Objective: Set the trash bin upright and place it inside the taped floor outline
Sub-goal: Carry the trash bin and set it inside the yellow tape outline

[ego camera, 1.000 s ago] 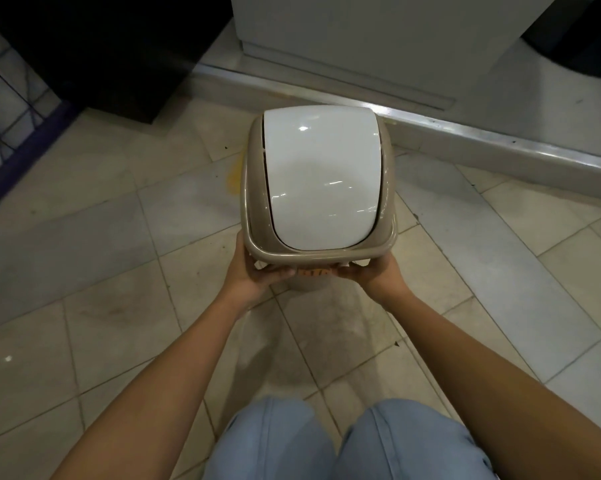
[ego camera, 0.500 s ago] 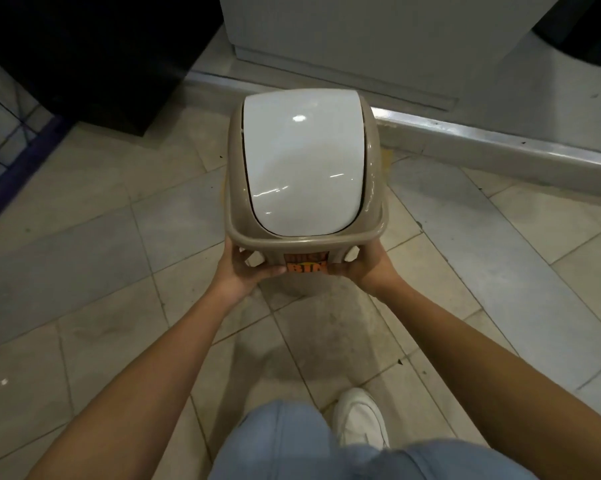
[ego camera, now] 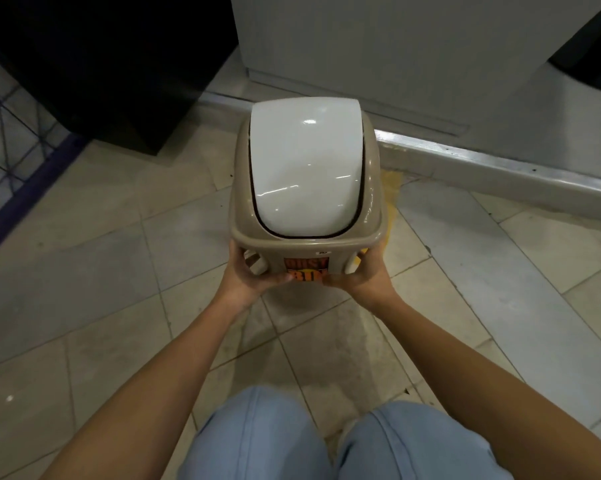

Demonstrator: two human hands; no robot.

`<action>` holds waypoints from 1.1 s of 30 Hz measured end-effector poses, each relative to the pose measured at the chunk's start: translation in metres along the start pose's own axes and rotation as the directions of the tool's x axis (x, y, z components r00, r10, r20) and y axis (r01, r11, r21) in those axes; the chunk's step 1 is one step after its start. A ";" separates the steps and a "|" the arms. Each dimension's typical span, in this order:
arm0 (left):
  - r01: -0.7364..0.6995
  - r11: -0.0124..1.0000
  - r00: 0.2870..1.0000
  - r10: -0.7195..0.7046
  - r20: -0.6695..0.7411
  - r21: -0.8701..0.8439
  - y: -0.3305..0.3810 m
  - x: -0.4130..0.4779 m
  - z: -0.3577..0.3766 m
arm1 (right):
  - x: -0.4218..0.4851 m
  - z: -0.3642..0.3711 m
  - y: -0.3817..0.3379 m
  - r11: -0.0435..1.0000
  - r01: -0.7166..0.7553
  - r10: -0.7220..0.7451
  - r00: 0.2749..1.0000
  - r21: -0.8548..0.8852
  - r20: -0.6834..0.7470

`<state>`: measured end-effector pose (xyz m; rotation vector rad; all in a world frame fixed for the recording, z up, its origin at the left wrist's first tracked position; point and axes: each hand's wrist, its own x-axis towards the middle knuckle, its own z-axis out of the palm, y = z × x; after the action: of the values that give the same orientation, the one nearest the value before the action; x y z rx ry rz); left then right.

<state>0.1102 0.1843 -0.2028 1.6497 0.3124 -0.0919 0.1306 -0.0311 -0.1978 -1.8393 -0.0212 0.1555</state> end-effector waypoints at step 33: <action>0.005 0.999 0.998 -0.008 0.056 0.042 -0.022 0.050 0.011 | 0.029 0.018 0.019 0.994 -0.074 0.066 0.992 -0.079 -0.106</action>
<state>0.1537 0.1820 -0.2375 1.6842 0.2748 -0.1500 0.1559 -0.0165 -0.2234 -1.9293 0.1112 0.1094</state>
